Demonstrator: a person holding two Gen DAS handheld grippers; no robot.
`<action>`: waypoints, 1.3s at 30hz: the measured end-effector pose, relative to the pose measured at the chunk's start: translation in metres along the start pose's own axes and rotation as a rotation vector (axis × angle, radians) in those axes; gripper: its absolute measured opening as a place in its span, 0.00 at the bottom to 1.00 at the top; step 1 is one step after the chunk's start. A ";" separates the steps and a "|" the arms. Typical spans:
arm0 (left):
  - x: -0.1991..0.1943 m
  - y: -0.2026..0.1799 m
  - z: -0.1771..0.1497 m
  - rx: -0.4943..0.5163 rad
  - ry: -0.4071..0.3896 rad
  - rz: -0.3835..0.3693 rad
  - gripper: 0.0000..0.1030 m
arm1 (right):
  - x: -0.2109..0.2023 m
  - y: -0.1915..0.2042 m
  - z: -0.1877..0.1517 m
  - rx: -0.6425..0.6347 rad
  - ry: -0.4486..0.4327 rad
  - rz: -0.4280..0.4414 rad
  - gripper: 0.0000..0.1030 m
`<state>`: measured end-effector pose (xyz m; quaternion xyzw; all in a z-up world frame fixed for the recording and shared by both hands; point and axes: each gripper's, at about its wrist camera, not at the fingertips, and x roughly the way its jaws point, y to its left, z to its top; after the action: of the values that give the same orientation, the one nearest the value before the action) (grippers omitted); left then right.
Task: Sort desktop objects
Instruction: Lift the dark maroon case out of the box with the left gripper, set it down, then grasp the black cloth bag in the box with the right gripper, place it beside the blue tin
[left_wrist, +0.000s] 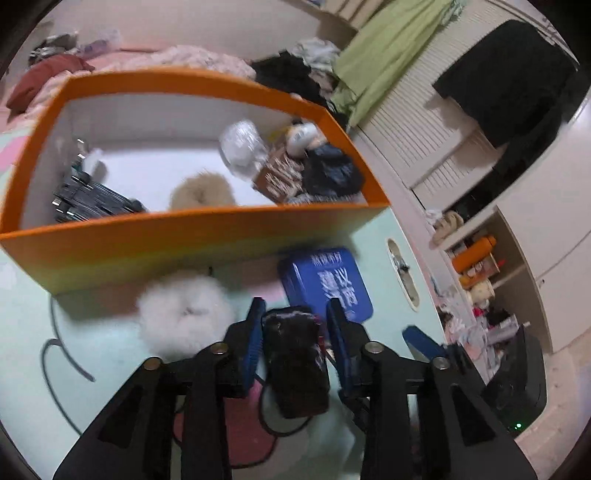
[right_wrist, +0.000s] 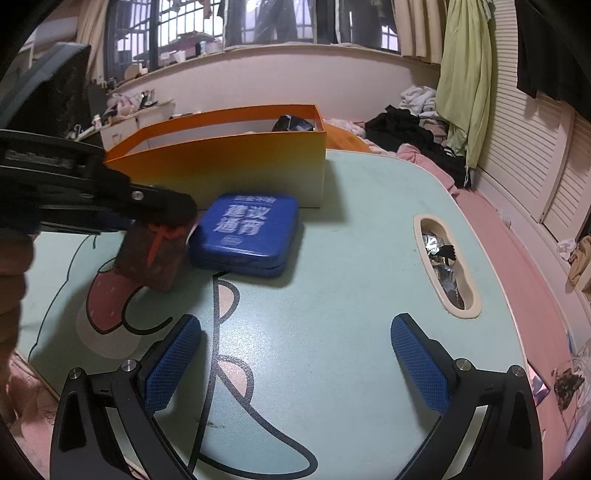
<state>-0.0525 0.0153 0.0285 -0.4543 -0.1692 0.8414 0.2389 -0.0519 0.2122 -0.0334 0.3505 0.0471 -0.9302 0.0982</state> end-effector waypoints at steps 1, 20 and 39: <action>-0.007 0.000 -0.002 0.005 -0.030 -0.002 0.44 | 0.000 0.000 0.000 0.000 0.000 0.000 1.00; -0.016 -0.015 -0.093 0.320 -0.071 0.451 0.96 | 0.001 0.000 0.000 0.002 -0.001 0.001 1.00; -0.012 -0.005 -0.090 0.296 -0.117 0.451 1.00 | -0.035 -0.015 0.089 -0.062 -0.095 0.137 0.64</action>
<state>0.0305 0.0193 -0.0084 -0.3910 0.0473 0.9138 0.0992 -0.0865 0.2179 0.0563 0.3054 0.0473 -0.9349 0.1745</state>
